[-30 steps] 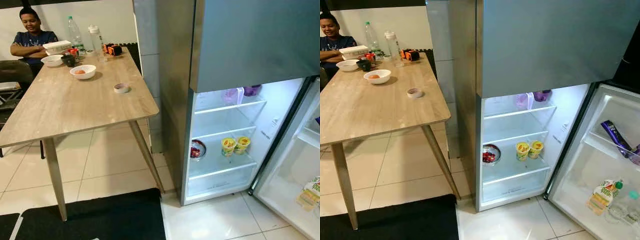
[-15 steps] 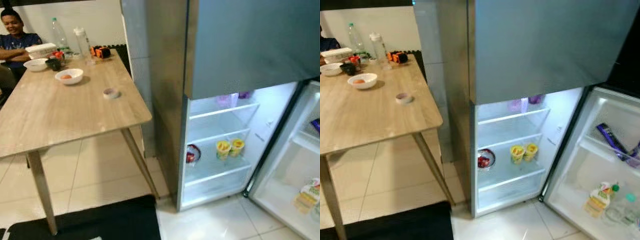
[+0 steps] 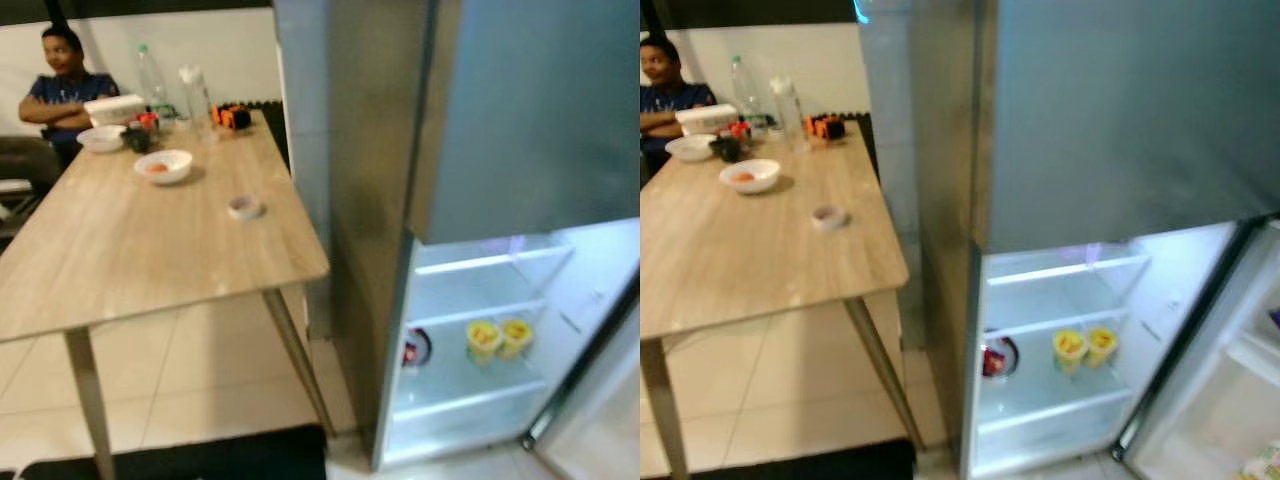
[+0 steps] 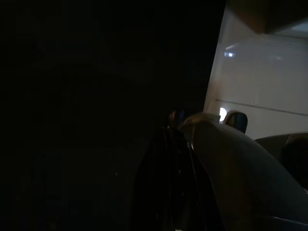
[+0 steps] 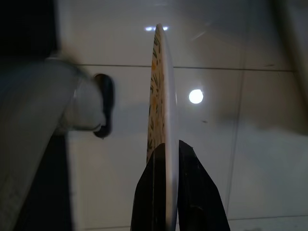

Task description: Restocking fridge

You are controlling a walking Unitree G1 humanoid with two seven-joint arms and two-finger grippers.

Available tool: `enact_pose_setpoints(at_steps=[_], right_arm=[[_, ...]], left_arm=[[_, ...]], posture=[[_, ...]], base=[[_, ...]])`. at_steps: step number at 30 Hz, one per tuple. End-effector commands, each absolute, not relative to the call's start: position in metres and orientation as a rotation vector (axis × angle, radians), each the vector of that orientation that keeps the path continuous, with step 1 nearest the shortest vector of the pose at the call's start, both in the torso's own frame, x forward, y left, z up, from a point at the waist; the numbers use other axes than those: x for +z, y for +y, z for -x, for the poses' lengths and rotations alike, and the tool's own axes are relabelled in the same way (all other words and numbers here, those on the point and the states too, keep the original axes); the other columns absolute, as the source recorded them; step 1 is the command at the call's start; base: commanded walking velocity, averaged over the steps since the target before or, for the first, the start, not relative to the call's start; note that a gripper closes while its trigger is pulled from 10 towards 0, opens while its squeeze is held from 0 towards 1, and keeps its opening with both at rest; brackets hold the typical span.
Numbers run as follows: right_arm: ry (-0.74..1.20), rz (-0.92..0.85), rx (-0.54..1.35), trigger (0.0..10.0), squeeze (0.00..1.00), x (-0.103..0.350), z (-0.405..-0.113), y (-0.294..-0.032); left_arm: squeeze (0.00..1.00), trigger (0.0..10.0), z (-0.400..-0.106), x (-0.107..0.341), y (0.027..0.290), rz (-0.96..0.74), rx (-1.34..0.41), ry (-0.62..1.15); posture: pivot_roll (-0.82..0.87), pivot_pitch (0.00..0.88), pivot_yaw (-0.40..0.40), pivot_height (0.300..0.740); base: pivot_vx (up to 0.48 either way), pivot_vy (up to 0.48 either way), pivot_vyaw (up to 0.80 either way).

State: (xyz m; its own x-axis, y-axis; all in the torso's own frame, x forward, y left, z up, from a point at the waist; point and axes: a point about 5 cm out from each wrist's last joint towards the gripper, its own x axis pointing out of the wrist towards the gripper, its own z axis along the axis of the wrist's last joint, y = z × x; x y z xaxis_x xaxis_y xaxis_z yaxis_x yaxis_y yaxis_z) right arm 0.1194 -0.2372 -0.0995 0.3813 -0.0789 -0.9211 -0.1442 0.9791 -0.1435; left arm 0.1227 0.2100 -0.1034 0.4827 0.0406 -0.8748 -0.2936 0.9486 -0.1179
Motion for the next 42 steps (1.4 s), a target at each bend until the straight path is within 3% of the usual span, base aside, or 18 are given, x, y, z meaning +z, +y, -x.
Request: enact_pose_setpoints(at_steps=[1, 15, 42], right_arm=[[1.172, 0.215, 0.025, 10.0, 0.00, -0.0970, -0.1229, -0.2427], [1.173, 0.211, 0.022, 10.0, 0.00, -0.0976, -0.1220, -0.2416], [1.163, 0.219, 0.006, 10.0, 0.00, -0.0951, -0.1259, -0.2466]], left_arm=[[0.00, 10.0, -0.1270, -0.1022, 0.2098, 0.250, 0.201, 1.045], [0.00, 10.0, -0.1270, -0.1029, 0.2037, 0.254, 0.138, 1.054], [0.00, 10.0, -0.1285, -0.1028, 0.2009, 0.257, 0.111, 1.056]], posture=[[-0.08, 0.000, 0.030, 0.740], [-0.08, 0.000, 0.034, 0.740], [-0.09, 0.000, 0.032, 0.740]], base=[[0.352, 0.000, 0.00], [0.018, 0.000, 0.00], [0.000, -0.389, 0.00]])
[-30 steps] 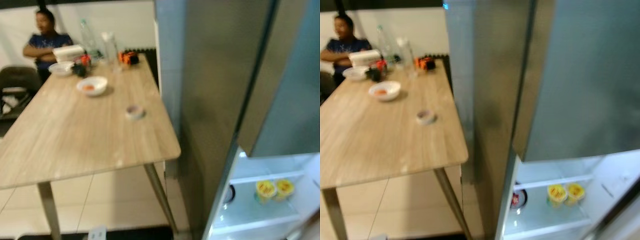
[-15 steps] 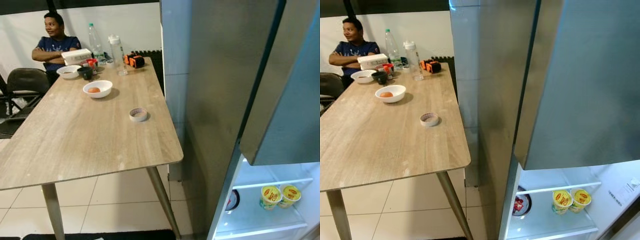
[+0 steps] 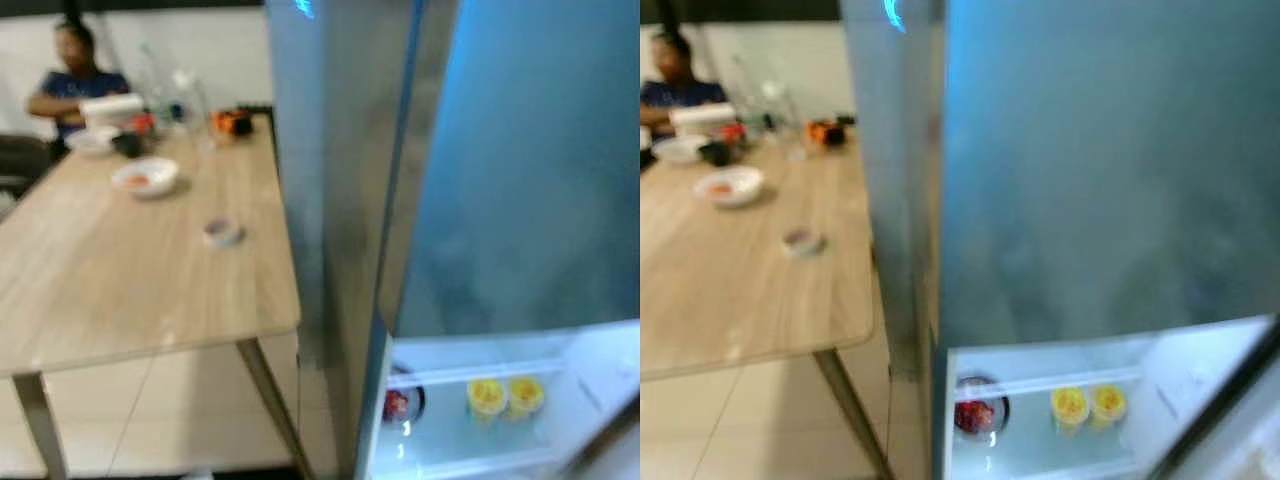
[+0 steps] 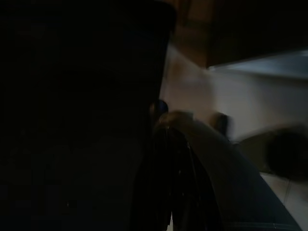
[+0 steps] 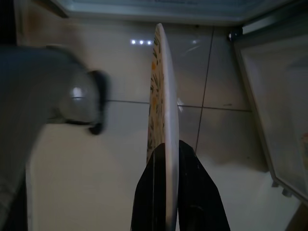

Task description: Restocking fridge

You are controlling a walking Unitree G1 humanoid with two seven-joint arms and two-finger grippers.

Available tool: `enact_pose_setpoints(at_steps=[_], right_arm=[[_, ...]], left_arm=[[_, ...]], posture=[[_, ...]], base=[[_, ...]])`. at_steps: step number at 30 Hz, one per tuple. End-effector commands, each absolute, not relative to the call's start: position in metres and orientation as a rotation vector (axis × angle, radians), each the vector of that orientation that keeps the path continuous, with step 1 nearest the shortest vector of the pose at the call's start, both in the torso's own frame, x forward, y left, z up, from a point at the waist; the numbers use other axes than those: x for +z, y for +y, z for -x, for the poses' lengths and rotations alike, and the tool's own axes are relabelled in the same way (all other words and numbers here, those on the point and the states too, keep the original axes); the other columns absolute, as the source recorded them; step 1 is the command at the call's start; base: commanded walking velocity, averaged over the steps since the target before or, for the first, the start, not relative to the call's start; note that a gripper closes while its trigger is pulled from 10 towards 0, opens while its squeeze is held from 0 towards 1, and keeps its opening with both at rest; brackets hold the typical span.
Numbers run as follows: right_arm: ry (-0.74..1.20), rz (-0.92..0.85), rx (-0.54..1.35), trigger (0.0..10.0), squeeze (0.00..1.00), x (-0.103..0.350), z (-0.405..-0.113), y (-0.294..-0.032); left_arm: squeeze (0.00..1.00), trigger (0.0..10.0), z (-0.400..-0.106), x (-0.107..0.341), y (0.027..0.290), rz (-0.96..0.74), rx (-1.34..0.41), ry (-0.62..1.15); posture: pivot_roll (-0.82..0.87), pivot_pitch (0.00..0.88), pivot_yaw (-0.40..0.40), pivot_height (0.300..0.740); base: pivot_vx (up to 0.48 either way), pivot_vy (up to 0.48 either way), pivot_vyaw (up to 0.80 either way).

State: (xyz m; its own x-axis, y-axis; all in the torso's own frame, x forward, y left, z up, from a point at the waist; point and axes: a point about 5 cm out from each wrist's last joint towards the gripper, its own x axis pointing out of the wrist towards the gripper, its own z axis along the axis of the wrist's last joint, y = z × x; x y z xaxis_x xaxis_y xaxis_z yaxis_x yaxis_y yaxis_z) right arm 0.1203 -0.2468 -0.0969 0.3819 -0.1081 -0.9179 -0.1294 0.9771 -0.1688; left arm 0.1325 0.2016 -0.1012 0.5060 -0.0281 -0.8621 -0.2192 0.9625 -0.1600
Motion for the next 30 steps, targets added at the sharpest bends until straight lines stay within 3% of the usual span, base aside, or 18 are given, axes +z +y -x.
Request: enact_pose_setpoints(at_steps=[1, 12, 25, 30], right_arm=[[1.164, 0.219, 0.007, 10.0, 0.00, -0.095, -0.126, -0.246], [1.165, 0.221, 0.010, 10.0, 0.00, -0.095, -0.126, -0.247], [1.105, 0.191, 0.041, 10.0, 0.00, -0.092, -0.134, -0.242], [1.012, 0.153, 0.098, 10.0, 0.00, -0.086, -0.152, -0.236]], left_arm=[[0.00, 10.0, -0.128, -0.103, 0.201, 0.258, 0.111, 1.057], [0.00, 10.0, -0.126, -0.104, 0.200, 0.272, 0.114, 1.061], [0.00, 10.0, -0.127, -0.104, 0.196, 0.295, 0.105, 1.054], [0.00, 10.0, -0.133, -0.101, 0.191, 0.254, 0.017, 1.031]], posture=[[-0.09, 0.000, 0.032, 0.740], [-0.08, 0.000, 0.028, 0.740], [-0.08, 0.000, 0.028, 0.740], [-0.09, 0.000, 0.028, 0.740]], base=[[0.000, -0.428, 0.00], [0.000, -0.385, 0.00], [0.000, 0.000, 0.00], [0.000, 0.000, 0.00]])
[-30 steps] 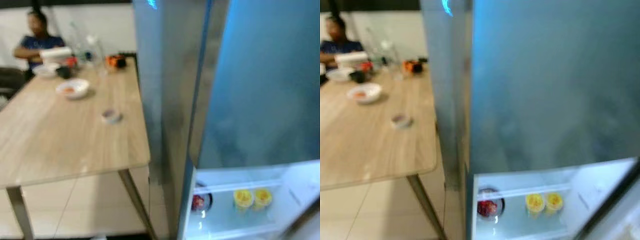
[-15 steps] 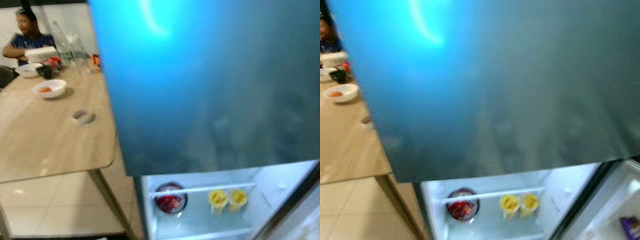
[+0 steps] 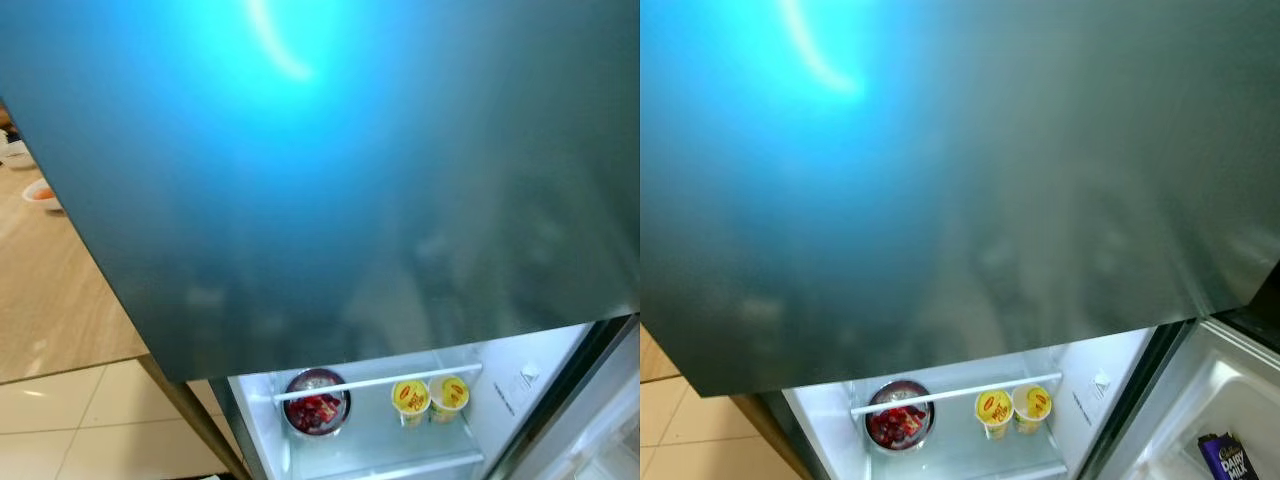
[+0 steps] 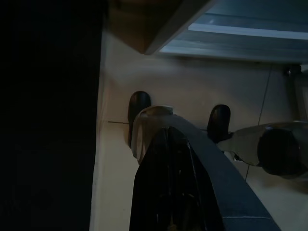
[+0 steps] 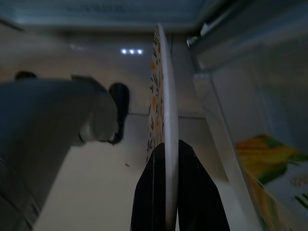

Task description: Restocking fridge

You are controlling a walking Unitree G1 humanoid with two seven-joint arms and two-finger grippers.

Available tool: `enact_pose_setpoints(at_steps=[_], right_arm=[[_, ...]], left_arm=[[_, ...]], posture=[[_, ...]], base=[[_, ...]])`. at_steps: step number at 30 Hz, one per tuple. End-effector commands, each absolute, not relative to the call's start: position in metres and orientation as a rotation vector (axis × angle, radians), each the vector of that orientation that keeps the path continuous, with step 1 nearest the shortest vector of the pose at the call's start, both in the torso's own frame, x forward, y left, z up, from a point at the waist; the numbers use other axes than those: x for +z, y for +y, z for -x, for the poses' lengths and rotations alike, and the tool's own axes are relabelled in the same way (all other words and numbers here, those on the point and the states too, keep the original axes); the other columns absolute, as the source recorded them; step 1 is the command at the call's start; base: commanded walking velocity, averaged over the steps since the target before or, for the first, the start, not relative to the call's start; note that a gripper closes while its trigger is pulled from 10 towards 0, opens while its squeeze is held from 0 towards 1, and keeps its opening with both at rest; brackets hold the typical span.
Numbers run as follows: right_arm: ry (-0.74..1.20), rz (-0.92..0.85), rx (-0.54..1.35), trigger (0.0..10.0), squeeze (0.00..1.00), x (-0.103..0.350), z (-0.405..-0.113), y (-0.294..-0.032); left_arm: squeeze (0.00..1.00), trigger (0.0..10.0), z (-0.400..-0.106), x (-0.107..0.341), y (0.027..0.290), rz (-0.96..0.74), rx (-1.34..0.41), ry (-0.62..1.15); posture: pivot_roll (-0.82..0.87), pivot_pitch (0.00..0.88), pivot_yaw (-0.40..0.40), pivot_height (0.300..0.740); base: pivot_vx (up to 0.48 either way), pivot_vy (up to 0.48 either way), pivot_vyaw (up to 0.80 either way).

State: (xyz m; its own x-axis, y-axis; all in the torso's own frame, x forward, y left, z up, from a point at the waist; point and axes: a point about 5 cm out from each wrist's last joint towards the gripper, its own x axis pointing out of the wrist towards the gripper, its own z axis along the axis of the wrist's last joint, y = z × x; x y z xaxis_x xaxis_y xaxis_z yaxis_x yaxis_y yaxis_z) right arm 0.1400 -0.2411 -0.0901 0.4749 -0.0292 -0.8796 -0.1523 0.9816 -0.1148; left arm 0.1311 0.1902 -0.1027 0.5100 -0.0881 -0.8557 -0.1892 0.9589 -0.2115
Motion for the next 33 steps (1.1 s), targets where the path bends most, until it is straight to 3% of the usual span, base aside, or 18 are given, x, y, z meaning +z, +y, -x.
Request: enact_pose_setpoints(at_steps=[1, 5, 14, 19, 33], right_arm=[[1.012, 0.153, 0.098, 10.0, 0.00, -0.086, -0.152, -0.236], [0.919, 0.137, 0.179, 10.0, 0.00, -0.077, -0.173, -0.227], [0.854, 0.135, 0.231, 10.0, 0.00, -0.069, -0.190, -0.220], [0.817, 0.097, 0.203, 10.0, 0.00, -0.063, -0.200, -0.221], [0.716, -0.107, 0.254, 10.0, 0.00, -0.046, -0.224, -0.218]], left_arm=[[0.00, 10.0, -0.133, -0.101, 0.191, 0.254, 0.017, 1.031], [0.00, 10.0, -0.145, -0.097, 0.182, 0.152, -0.143, 1.003], [0.00, 10.0, -0.154, -0.093, 0.173, 0.057, -0.263, 0.976], [0.00, 10.0, -0.169, -0.087, 0.158, -0.140, -0.440, 0.907], [0.00, 10.0, -0.203, -0.068, 0.139, -0.270, -0.559, 0.749]], posture=[[-0.09, 0.000, 0.028, 0.740], [-0.09, 0.000, 0.027, 0.740], [-0.09, 0.000, 0.028, 0.740], [-0.09, 0.000, 0.025, 0.740], [-0.09, 0.000, 0.027, 0.740]], base=[[0.000, 0.000, 0.00], [0.000, 0.000, 0.00], [0.000, 0.000, 0.00], [0.000, 0.000, 0.00], [0.000, 0.000, 0.00]])
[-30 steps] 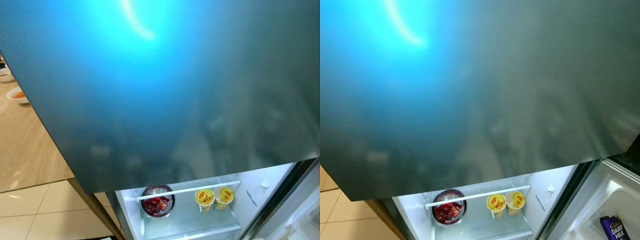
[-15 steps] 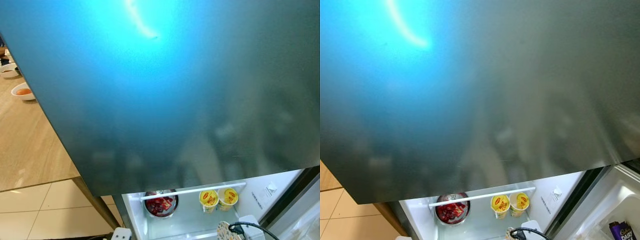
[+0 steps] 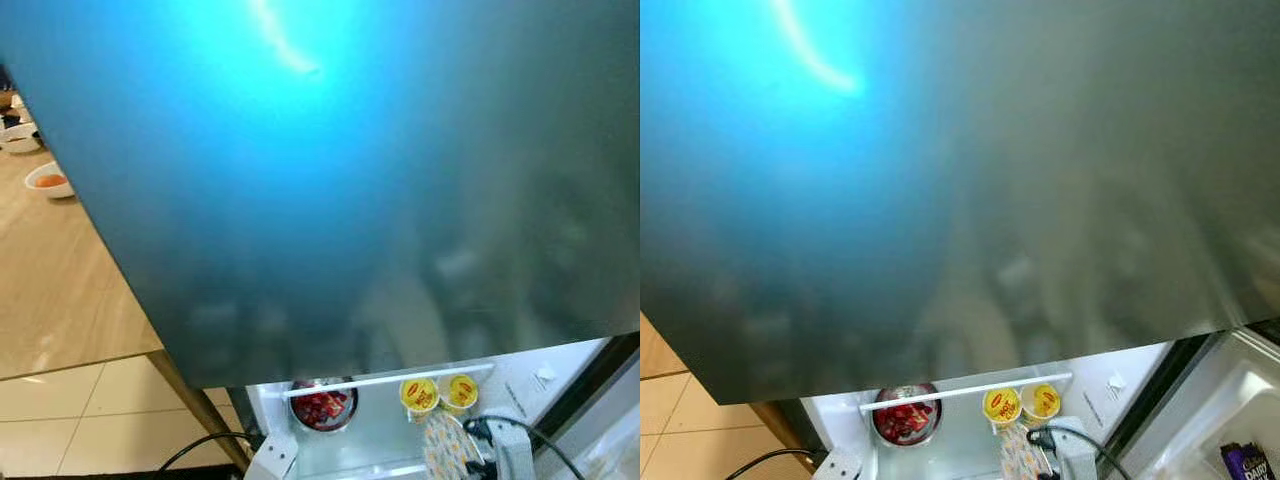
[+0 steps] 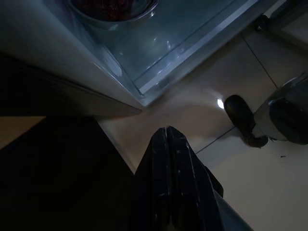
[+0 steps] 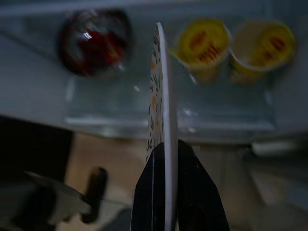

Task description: Restocking fridge

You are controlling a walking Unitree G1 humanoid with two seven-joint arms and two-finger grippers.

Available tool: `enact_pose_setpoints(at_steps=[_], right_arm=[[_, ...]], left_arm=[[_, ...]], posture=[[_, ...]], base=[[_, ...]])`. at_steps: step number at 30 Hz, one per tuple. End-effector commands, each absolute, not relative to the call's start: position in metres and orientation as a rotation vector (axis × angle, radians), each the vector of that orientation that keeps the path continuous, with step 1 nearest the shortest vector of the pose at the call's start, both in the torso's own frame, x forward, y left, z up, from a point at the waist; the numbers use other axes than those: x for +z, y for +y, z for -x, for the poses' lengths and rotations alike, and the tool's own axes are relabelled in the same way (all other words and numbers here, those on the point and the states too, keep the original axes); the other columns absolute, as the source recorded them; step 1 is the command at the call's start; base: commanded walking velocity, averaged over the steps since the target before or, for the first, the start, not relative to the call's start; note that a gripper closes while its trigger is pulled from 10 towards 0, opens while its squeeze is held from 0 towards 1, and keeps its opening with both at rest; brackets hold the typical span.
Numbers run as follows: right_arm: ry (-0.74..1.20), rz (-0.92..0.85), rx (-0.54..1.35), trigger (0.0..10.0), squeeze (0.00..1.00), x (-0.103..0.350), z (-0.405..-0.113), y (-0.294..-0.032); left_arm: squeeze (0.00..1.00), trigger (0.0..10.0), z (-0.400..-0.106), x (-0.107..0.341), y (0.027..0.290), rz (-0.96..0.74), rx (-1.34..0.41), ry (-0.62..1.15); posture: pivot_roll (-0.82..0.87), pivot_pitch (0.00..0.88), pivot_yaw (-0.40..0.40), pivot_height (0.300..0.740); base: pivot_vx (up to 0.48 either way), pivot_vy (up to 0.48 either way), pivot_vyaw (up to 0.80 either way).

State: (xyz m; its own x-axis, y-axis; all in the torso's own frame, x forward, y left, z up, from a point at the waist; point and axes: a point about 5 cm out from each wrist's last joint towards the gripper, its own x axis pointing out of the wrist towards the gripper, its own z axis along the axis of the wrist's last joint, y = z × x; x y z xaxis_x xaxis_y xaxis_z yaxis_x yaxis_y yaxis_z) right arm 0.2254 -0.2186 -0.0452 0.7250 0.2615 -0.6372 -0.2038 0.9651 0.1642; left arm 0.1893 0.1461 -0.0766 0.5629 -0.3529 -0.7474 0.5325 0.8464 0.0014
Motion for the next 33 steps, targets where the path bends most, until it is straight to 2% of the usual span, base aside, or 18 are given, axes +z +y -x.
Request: enact_pose_setpoints(at_steps=[1, 12, 20, 23, 33], right_arm=[[0.680, -0.162, 0.266, 10.0, 0.00, -0.040, -0.231, -0.219], [0.597, -0.258, 0.258, 10.0, 0.00, -0.022, -0.251, -0.226], [0.595, -0.259, 0.258, 10.0, 0.00, -0.021, -0.251, -0.229], [0.604, -0.262, 0.231, 10.0, 0.00, -0.022, -0.251, -0.231], [0.607, -0.353, 0.172, 10.0, 0.00, -0.021, -0.251, -0.237]], left_arm=[[0.00, 10.0, -0.208, -0.065, 0.136, -0.282, -0.570, 0.722], [0.00, 10.0, -0.222, -0.053, 0.121, -0.283, -0.604, 0.620], [0.00, 10.0, -0.229, -0.044, 0.106, -0.271, -0.666, 0.534], [0.00, 10.0, -0.232, -0.038, 0.093, -0.284, -0.743, 0.475], [0.00, 10.0, -0.237, -0.031, 0.084, -0.308, -0.769, 0.418]], posture=[[-0.09, 0.000, 0.028, 0.740], [-0.09, 0.000, 0.027, 0.740], [-0.09, 0.000, 0.028, 0.740], [-0.09, 0.000, 0.030, 0.740], [-0.09, 0.000, 0.032, 0.730]], base=[[0.000, 0.000, 0.00], [0.000, 0.000, 0.00], [0.000, 0.000, 0.00], [0.000, 0.000, 0.00], [0.000, 0.000, 0.00]])
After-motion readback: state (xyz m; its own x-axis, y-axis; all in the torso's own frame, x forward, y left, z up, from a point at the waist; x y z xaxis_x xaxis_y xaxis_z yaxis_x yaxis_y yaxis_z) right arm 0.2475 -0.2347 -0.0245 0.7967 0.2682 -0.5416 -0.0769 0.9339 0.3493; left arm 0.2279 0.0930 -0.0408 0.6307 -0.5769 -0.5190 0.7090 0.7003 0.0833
